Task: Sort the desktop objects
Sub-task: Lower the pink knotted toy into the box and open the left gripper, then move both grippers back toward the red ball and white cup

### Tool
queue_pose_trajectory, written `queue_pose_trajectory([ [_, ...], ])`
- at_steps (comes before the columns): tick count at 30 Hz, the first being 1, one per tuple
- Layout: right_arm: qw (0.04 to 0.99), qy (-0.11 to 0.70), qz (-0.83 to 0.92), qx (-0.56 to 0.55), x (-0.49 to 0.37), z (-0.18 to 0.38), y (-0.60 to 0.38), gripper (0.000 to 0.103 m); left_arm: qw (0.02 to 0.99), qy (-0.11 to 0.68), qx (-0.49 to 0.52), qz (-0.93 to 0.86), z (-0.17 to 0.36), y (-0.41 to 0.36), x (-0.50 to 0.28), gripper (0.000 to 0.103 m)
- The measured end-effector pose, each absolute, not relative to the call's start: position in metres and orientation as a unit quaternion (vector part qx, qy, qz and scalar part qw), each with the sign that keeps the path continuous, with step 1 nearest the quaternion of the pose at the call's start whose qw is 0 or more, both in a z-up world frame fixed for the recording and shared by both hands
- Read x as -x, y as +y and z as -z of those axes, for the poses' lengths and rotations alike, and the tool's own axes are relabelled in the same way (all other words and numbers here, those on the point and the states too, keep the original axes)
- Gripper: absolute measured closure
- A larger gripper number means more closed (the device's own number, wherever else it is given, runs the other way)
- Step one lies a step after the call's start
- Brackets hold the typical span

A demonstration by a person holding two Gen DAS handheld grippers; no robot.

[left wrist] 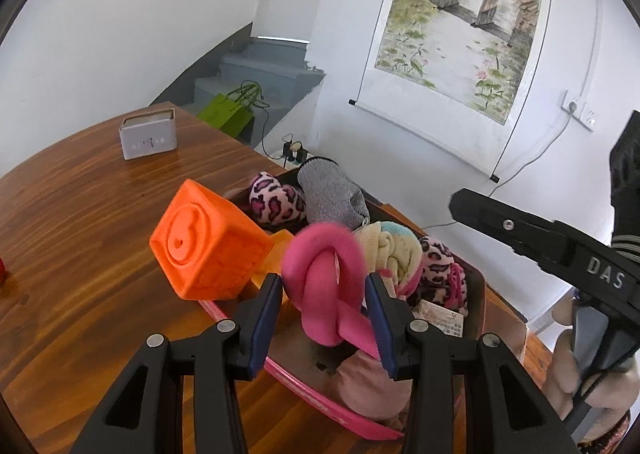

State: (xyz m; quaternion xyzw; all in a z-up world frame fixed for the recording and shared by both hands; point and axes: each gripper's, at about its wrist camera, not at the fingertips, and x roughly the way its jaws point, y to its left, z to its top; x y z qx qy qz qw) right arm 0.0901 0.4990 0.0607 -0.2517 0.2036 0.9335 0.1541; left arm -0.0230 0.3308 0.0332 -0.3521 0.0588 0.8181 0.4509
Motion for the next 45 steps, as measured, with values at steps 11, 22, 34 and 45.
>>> queue_pose_trajectory([
  [11, 0.141, 0.208, -0.936, 0.245, -0.088, -0.059, 0.488, 0.033, 0.439, 0.031, 0.349, -0.828, -0.038, 0.304, 0.029, 0.047],
  [22, 0.089, 0.171, -0.952, 0.236, -0.062, -0.076, 0.423, 0.031, 0.368, -0.014, 0.347, -0.862, -0.039, 0.229, 0.068, 0.047],
  [34, -0.013, 0.114, -0.958, 0.262, 0.003, -0.071, 0.315, 0.026, 0.202, -0.057, 0.361, -0.909, -0.018, 0.093, 0.147, 0.047],
  [45, -0.067, 0.055, -0.944, 0.318, 0.108, -0.032, 0.225, 0.026, 0.063, -0.064, 0.368, -0.925, 0.007, -0.025, 0.205, 0.047],
])
